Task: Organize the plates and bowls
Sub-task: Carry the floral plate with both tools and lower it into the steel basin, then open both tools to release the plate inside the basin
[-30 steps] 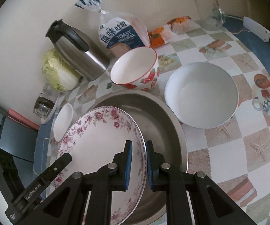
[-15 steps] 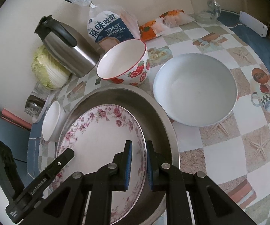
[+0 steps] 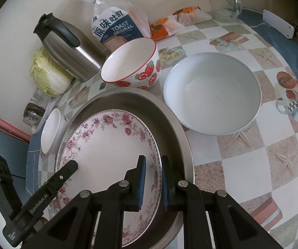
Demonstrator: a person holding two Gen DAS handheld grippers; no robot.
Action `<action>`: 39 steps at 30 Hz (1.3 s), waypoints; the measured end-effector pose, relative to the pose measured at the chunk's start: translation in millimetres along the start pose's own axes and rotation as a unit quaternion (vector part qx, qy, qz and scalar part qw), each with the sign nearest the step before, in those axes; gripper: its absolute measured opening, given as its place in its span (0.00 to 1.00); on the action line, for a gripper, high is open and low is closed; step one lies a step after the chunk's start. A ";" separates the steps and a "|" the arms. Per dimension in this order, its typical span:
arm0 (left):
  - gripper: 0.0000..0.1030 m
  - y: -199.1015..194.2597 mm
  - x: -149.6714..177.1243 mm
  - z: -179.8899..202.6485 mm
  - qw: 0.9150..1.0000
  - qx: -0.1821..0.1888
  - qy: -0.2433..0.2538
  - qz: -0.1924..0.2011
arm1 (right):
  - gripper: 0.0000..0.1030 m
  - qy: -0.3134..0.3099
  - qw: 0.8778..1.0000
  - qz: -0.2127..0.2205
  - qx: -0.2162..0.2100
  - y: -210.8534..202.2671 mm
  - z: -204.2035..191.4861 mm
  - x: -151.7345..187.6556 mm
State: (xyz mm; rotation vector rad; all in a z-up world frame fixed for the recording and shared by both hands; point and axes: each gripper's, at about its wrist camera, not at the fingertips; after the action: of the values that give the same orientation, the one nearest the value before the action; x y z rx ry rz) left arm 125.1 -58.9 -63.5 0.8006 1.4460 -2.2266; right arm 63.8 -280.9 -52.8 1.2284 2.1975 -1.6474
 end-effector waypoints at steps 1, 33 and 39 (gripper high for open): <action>0.21 0.0 0.0 -0.1 1.000 0.000 0.000 0.000 | 0.15 -0.003 1.000 0.000 0.002 0.4 -1.2 0.3; 0.22 -0.9 -1.7 -0.6 1.000 -0.021 0.018 0.005 | 0.19 -0.068 0.996 0.011 0.059 0.4 -16.0 7.0; 0.23 -6.0 -5.7 -1.0 1.000 -0.019 0.012 0.008 | 0.19 -0.068 0.995 0.023 0.064 -9.2 -16.7 1.5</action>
State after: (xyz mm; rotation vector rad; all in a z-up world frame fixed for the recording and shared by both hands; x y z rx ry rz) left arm 126.3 -55.6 -56.0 0.8278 1.4835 -2.1772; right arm 62.5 -266.5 -40.2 1.1489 1.9965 -1.8211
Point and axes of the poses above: each gripper's, at about its wrist camera, not at the fingertips, and y roughly the way its jaws point, z to its right, x to its underside, and after that the axes turned 11 degrees about z, right-handed
